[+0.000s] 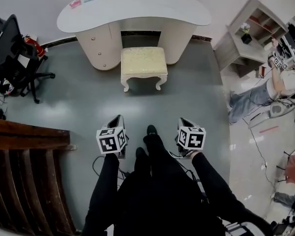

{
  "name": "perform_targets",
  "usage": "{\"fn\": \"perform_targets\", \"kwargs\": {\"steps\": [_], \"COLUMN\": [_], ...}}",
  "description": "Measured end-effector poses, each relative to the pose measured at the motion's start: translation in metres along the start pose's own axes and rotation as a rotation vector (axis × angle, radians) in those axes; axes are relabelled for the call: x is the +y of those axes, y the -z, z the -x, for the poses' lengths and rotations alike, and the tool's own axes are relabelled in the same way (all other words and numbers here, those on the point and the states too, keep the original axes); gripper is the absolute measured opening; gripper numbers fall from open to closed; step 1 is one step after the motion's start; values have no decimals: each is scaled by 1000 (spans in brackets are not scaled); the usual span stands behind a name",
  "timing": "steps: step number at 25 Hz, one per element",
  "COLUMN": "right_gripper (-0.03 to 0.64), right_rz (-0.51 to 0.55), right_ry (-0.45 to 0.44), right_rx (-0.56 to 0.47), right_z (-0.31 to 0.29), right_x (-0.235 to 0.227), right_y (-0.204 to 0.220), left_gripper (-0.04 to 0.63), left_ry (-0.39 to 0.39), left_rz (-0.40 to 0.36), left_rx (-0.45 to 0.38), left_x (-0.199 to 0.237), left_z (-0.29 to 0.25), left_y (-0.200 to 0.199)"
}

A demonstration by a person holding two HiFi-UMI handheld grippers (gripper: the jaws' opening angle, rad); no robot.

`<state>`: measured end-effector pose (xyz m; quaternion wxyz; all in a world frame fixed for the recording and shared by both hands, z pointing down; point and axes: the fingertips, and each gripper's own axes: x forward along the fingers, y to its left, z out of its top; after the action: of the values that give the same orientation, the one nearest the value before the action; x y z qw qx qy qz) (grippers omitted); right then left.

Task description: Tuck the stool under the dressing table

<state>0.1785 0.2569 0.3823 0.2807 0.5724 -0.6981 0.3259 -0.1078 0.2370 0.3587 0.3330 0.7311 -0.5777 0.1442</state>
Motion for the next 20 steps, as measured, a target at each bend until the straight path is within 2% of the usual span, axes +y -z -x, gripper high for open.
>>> {"fn": "perform_targets", "kwargs": {"steps": [11,20], "right_gripper": [5,5], "right_rz": [14,-19], "right_ry": [10,22], "right_rx": [37,128], "right_z": [-36,-91], "right_x": [4,-5], "right_y": [-31,-50], "left_gripper": [9,8], "left_ry": [-22,-41], "left_rz": [49,83], "left_rx": [24,87], "left_x": [24,48], "left_z": [-30,-83], "left_y": [-13,-27]}}
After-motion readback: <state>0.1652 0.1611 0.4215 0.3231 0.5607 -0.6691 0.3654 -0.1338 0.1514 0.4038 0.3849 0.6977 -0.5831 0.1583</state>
